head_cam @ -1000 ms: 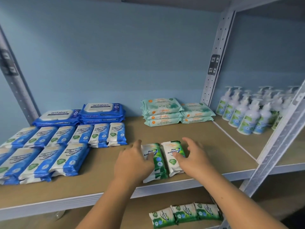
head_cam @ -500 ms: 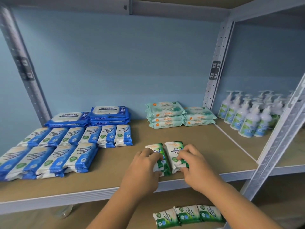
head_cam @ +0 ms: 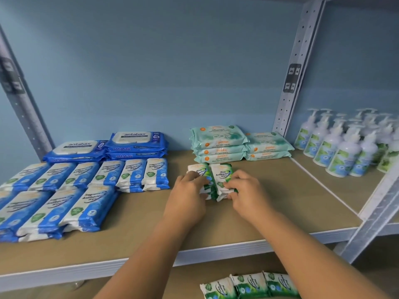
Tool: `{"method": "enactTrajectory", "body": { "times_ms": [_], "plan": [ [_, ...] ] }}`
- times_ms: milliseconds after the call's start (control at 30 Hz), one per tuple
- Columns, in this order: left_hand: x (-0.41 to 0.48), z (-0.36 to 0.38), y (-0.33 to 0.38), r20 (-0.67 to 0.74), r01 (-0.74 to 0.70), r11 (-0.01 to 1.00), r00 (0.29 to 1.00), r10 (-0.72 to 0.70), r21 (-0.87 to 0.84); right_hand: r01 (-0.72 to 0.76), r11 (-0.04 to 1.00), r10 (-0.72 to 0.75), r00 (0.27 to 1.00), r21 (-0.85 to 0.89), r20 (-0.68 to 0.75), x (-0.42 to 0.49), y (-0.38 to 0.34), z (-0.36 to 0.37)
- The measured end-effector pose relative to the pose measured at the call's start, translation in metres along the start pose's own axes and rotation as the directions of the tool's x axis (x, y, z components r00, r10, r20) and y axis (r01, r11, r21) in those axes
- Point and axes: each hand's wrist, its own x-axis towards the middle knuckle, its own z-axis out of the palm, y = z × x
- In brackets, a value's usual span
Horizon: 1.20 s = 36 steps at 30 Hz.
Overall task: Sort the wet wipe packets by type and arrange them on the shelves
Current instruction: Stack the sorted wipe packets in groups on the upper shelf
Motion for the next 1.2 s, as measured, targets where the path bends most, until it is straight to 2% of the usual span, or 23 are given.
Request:
{"method": "enactTrajectory", "body": {
  "times_ms": [167, 467, 633, 767, 933, 1067, 1200],
  "plan": [
    [0.013, 0.013, -0.01, -0.051, 0.018, 0.999, 0.999, -0.02, -0.029, -0.024, 0.996, 0.032, 0.995, 0.09, -0.091, 0.022, 0.01, 0.021],
    [0.025, 0.026, -0.018, -0.066, 0.032, 0.998, 0.997, -0.036, -0.058, -0.023, 0.992, 0.043, 0.986, 0.122, -0.162, 0.038, 0.016, 0.043],
    [0.023, 0.024, -0.019, -0.061, 0.024, 0.997, 0.998, -0.028, -0.067, -0.013, 0.994, 0.027, 0.991, 0.104, -0.132, 0.035, 0.015, 0.04],
    [0.013, 0.014, -0.015, -0.04, 0.001, 0.999, 0.999, -0.003, -0.051, -0.071, 0.996, 0.07, 0.997, 0.048, 0.032, 0.03, 0.007, 0.024],
    [-0.003, -0.006, -0.006, -0.009, 0.012, 0.998, 1.0, -0.012, -0.062, -0.077, 0.996, 0.076, 0.997, -0.045, -0.027, 0.012, -0.005, -0.005],
    [-0.02, -0.024, 0.009, -0.006, -0.035, 0.997, 0.999, 0.034, -0.075, -0.076, 0.994, 0.076, 0.997, -0.084, -0.012, -0.022, -0.013, -0.033],
    [-0.051, -0.039, 0.037, 0.017, -0.191, 0.979, 0.981, 0.193, -0.065, -0.089, 0.991, 0.088, 0.996, -0.098, -0.015, -0.069, -0.012, -0.064]
  ]
}}
